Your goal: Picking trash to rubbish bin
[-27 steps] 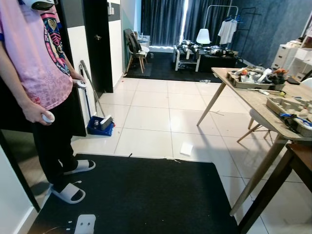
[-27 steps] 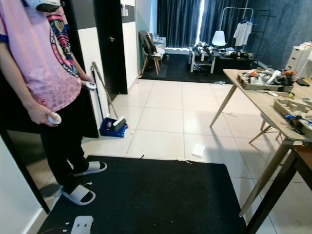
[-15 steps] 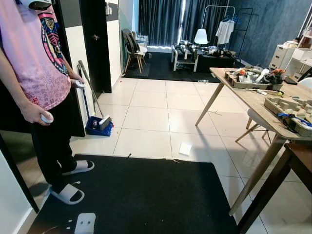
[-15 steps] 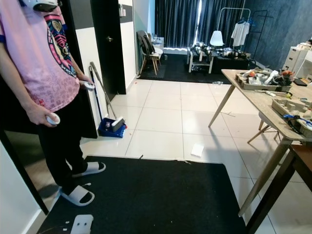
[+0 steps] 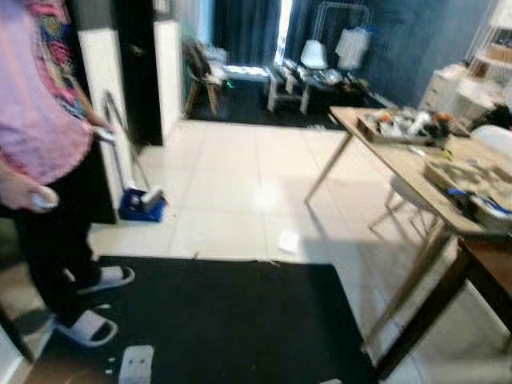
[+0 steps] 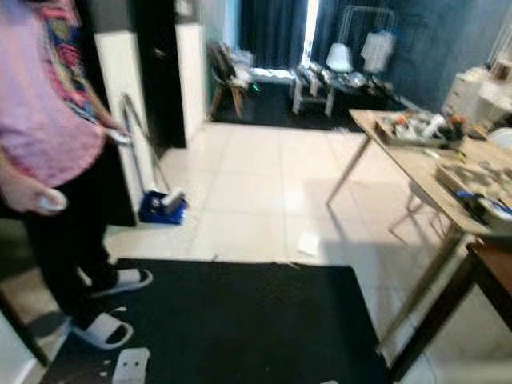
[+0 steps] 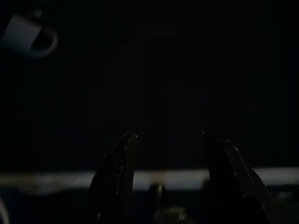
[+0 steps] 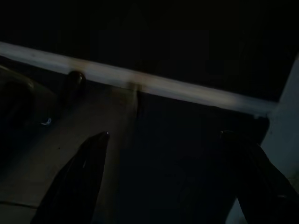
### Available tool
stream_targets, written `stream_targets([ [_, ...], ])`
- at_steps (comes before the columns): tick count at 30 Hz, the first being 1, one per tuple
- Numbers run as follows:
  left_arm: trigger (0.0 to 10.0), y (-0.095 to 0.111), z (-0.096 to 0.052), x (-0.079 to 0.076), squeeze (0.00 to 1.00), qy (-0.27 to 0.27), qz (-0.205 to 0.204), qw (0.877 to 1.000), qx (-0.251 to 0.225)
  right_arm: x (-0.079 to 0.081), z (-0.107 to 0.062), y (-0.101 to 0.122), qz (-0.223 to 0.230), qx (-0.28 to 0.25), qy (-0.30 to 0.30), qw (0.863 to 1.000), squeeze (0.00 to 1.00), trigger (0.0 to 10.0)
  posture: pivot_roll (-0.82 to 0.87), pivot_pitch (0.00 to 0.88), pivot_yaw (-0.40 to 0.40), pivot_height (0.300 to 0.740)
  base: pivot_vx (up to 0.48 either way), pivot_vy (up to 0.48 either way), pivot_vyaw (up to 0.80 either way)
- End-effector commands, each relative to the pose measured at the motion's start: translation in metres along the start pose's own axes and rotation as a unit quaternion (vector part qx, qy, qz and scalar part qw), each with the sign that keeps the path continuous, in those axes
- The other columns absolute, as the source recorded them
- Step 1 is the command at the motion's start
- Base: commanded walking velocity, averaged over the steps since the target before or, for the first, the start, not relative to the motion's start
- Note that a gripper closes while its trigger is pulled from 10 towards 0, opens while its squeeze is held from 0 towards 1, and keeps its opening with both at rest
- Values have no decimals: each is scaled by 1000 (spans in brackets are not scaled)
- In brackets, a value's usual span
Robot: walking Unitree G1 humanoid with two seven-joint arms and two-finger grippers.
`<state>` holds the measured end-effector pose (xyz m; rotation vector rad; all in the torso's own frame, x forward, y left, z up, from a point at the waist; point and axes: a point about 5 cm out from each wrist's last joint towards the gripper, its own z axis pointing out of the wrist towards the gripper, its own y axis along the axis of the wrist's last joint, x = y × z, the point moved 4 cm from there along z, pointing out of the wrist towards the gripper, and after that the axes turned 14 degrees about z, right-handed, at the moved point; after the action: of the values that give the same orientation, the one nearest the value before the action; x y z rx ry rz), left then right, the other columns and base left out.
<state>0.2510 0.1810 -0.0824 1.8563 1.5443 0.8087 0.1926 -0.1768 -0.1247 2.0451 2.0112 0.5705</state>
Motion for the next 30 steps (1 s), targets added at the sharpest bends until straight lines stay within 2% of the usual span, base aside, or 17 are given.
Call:
stream_targets([
  [1, 10000, -2, 0, -4, 0, -4, -1, 1000, 4, -5, -1, -1, 3, 2, -6, 1000, 0, 10000, 58, 0, -51, 740, 382, 0, 0],
  [23, 10000, -5, -1, -1, 0, 0, -4, 1000, 8, 2, 0, 3, -6, -7, 10, 1000, 0, 10000, 65, 0, -53, 740, 374, 0, 0],
  [30, 10000, -3, -1, -2, 0, -4, 4, 1000, 7, 0, 0, 4, 6, -11, 3, 1000, 0, 10000, 66, 0, -51, 740, 347, 0, 0],
])
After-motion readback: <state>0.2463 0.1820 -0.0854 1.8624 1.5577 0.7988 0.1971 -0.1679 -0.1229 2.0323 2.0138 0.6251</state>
